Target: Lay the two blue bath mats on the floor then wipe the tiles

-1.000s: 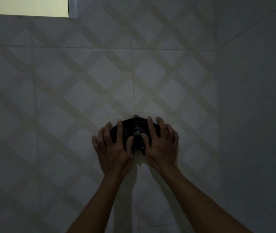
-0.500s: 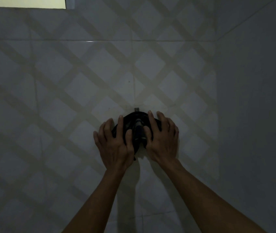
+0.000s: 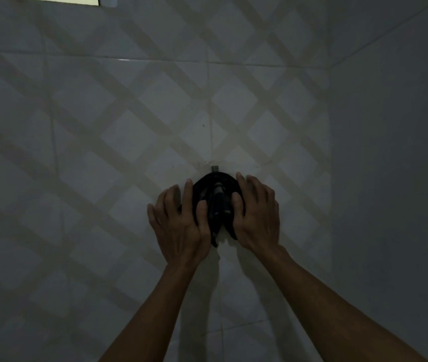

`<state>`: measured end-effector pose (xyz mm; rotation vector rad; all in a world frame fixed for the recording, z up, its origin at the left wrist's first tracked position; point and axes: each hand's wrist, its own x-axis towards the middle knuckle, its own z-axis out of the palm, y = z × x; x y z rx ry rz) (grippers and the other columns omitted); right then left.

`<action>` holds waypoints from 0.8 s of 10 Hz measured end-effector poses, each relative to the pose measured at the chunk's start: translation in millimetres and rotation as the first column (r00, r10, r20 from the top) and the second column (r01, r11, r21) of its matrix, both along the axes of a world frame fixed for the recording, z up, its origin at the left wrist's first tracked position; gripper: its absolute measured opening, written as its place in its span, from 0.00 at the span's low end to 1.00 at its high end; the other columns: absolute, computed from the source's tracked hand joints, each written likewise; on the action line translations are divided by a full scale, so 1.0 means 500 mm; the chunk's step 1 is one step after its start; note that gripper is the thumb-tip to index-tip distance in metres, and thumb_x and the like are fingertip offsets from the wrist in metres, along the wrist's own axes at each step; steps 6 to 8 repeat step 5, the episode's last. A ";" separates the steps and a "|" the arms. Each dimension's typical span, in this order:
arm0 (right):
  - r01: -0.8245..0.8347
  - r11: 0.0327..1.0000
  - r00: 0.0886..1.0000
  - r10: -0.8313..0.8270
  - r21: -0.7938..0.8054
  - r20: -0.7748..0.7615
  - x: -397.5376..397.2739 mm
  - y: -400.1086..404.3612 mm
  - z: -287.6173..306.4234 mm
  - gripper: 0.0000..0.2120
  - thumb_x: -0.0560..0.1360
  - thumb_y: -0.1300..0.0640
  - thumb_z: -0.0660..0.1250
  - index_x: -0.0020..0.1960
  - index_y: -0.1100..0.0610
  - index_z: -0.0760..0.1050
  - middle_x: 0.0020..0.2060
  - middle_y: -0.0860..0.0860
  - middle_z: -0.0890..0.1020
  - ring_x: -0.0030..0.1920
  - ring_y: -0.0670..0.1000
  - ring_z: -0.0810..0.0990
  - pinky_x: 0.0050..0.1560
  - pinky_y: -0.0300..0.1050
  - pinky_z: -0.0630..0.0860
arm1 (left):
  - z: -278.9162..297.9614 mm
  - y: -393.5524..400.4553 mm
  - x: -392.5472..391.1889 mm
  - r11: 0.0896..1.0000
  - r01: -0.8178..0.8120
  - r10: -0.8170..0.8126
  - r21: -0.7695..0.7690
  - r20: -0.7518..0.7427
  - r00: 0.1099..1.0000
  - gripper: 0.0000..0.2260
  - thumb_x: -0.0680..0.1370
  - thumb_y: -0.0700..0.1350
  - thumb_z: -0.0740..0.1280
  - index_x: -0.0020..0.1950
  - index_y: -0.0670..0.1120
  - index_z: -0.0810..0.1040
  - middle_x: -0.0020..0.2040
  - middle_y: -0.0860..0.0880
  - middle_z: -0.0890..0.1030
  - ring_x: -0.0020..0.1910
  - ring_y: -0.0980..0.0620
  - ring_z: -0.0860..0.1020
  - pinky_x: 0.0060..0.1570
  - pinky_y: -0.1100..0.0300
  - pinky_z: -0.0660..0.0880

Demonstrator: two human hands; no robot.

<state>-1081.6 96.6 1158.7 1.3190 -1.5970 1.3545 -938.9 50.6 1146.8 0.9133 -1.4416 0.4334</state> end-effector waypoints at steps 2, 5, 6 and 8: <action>-0.125 0.987 0.988 0.115 0.099 0.099 0.009 0.046 0.000 0.24 0.84 0.43 0.49 0.79 0.46 0.61 0.74 0.50 0.69 0.72 0.52 0.64 0.67 0.55 0.71 | -0.009 0.014 0.019 0.997 0.077 -0.077 0.008 -0.006 0.997 0.22 0.83 0.55 0.55 0.75 0.48 0.71 0.68 0.42 0.73 0.69 0.40 0.68 0.72 0.38 0.59; -0.229 0.933 0.955 0.159 0.279 0.251 0.055 0.223 -0.010 0.24 0.85 0.43 0.49 0.80 0.44 0.54 0.76 0.49 0.65 0.74 0.52 0.62 0.69 0.53 0.65 | -0.012 0.157 0.087 0.971 0.164 -0.161 0.173 -0.032 0.986 0.23 0.83 0.58 0.53 0.75 0.51 0.69 0.68 0.43 0.74 0.68 0.43 0.70 0.68 0.37 0.65; -0.229 0.933 0.955 0.159 0.279 0.251 0.055 0.223 -0.010 0.24 0.85 0.43 0.49 0.80 0.44 0.54 0.76 0.49 0.65 0.74 0.52 0.62 0.69 0.53 0.65 | -0.012 0.157 0.087 0.971 0.164 -0.161 0.173 -0.032 0.986 0.23 0.83 0.58 0.53 0.75 0.51 0.69 0.68 0.43 0.74 0.68 0.43 0.70 0.68 0.37 0.65; -0.229 0.933 0.955 0.159 0.279 0.251 0.055 0.223 -0.010 0.24 0.85 0.43 0.49 0.80 0.44 0.54 0.76 0.49 0.65 0.74 0.52 0.62 0.69 0.53 0.65 | -0.012 0.157 0.087 0.971 0.164 -0.161 0.173 -0.032 0.986 0.23 0.83 0.58 0.53 0.75 0.51 0.69 0.68 0.43 0.74 0.68 0.43 0.70 0.68 0.37 0.65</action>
